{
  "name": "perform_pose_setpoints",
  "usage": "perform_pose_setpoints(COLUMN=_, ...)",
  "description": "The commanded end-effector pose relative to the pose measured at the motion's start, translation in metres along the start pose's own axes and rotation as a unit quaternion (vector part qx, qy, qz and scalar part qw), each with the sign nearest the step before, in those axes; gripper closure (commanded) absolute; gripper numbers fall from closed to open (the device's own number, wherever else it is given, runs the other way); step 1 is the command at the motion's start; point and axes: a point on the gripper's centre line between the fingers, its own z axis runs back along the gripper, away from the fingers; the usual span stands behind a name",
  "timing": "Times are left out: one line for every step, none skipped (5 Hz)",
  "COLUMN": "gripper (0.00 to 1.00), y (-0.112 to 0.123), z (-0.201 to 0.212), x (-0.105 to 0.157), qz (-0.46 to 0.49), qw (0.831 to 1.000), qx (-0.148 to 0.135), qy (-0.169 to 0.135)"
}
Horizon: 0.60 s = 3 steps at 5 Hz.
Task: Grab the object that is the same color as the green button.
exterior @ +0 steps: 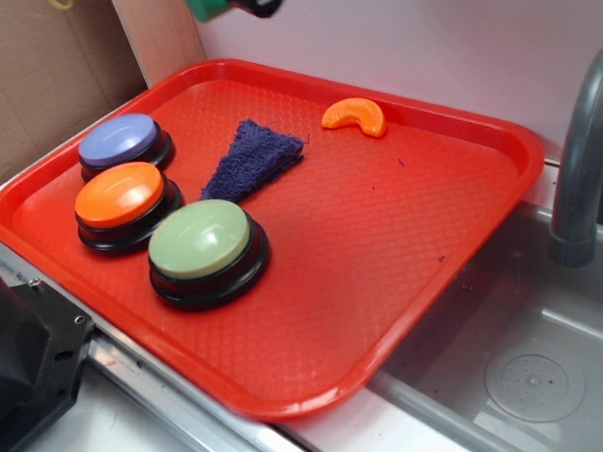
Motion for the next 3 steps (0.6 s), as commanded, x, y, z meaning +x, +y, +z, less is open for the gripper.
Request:
perform_pose_setpoints(gripper=1.00, y=0.027, z=0.024, x=-0.043, qz=0.190, qw=0.981, qx=-0.014, qy=0.031)
perform_pose_setpoints(gripper=1.00, y=0.025, z=0.015, x=-0.036, qz=0.177, qw=0.983, qx=-0.048, qy=-0.012)
perform_pose_setpoints(gripper=1.00, y=0.022, z=0.013, x=-0.031, qz=0.171, qw=0.984, qx=-0.049, qy=-0.013)
